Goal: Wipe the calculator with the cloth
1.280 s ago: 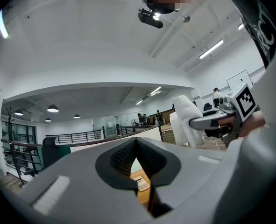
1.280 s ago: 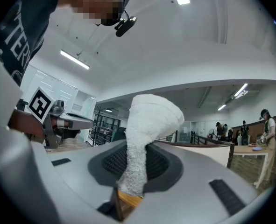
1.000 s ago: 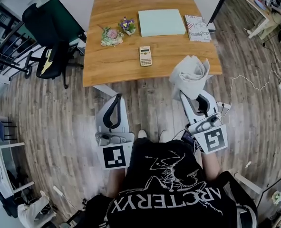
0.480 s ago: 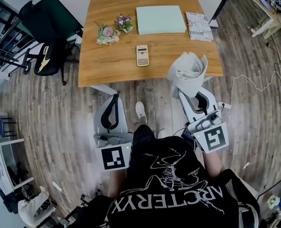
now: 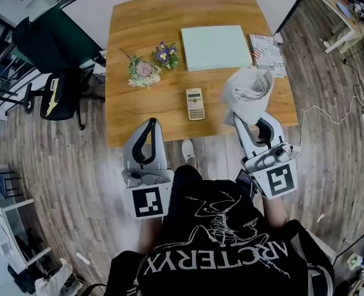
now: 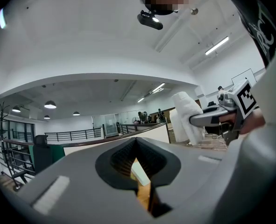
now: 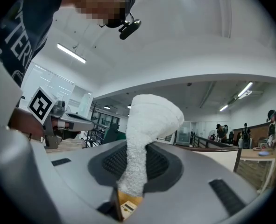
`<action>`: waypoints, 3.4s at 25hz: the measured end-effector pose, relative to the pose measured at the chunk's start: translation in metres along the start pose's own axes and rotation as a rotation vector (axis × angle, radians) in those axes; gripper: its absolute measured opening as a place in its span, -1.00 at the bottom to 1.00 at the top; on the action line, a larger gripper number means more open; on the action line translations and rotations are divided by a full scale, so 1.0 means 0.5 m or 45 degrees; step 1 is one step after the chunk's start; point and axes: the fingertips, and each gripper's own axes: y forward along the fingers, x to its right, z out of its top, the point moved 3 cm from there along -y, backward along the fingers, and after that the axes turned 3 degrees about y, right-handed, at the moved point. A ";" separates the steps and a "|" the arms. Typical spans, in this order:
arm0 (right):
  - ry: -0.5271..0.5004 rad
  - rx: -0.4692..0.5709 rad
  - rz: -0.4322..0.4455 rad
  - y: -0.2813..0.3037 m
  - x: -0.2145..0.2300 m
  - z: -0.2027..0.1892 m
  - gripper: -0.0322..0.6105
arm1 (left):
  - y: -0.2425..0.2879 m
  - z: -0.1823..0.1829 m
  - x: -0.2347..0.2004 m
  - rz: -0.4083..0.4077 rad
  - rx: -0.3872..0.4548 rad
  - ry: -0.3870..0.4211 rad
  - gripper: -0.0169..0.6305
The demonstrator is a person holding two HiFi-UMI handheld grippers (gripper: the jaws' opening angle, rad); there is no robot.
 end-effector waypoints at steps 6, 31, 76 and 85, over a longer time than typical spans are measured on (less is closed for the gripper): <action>-0.038 -0.023 -0.057 0.167 0.036 0.015 -0.62 | 0.135 -0.002 -0.136 -0.036 0.017 0.005 -0.92; 0.116 -0.087 0.118 0.278 0.123 -0.058 -0.62 | 0.238 -0.030 -0.128 0.030 -0.067 -0.036 -0.92; 1.274 -1.293 0.134 0.270 0.129 -0.825 -0.62 | 0.219 -0.022 -0.127 0.074 -0.098 -0.003 -0.92; 1.401 -1.044 0.235 0.238 0.164 -0.729 -0.62 | 0.230 -0.023 -0.131 0.060 -0.094 -0.010 -0.92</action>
